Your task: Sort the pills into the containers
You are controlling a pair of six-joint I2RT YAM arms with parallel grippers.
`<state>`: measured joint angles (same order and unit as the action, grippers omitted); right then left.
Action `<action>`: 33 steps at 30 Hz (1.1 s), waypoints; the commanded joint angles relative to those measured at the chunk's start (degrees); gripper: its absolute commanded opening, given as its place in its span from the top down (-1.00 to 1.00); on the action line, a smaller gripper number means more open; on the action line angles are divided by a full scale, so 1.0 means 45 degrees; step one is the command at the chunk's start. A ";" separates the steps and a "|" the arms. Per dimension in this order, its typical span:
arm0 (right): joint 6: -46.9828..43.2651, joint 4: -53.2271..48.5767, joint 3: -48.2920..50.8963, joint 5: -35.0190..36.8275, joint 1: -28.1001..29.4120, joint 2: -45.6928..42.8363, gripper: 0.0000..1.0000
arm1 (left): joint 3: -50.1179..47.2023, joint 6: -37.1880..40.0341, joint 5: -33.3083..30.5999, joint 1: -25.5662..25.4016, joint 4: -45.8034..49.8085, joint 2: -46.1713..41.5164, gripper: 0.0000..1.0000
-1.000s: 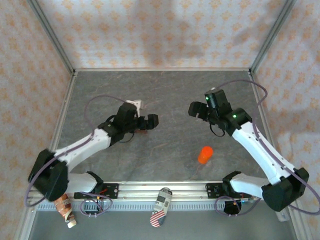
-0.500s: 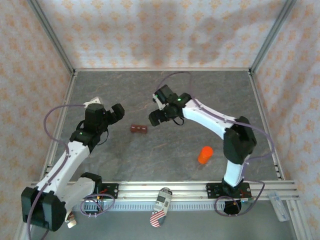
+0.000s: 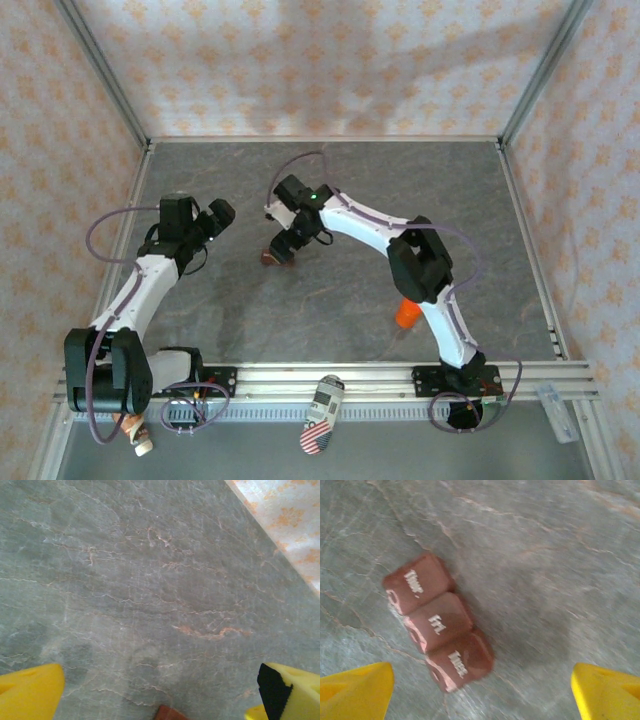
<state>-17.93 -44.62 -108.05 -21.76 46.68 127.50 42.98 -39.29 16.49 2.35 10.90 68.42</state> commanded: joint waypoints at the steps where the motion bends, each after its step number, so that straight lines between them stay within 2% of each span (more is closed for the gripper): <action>1: -0.0472 -0.0795 -0.0611 -0.0238 0.0076 0.0542 -0.83 | 0.0209 -0.0370 0.0515 0.0103 -0.0558 0.0116 -1.00; 9: -0.0344 -0.0814 -0.0754 -0.1140 0.0096 0.1060 -0.76 | 0.0303 -0.0350 0.0679 0.0142 -0.0595 0.0512 -1.00; 17: 0.0053 -0.0338 -0.0210 -0.1761 0.0184 0.0738 -0.70 | 0.0277 -0.0371 0.0729 0.0132 -0.0537 0.0576 -1.00; 30: 0.0069 -0.0182 0.0634 -0.1342 0.1038 0.0144 -0.62 | 0.0406 -0.0371 0.0774 0.0142 -0.0340 0.0439 -1.00; 33: 0.0504 0.0099 0.0899 -0.0542 0.1204 -0.0003 -0.61 | 0.0428 -0.0371 0.0772 0.0142 -0.0316 0.0439 -1.00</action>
<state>-17.72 -44.95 -105.41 -27.51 50.81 130.30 43.05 -40.56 19.33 2.42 9.52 70.76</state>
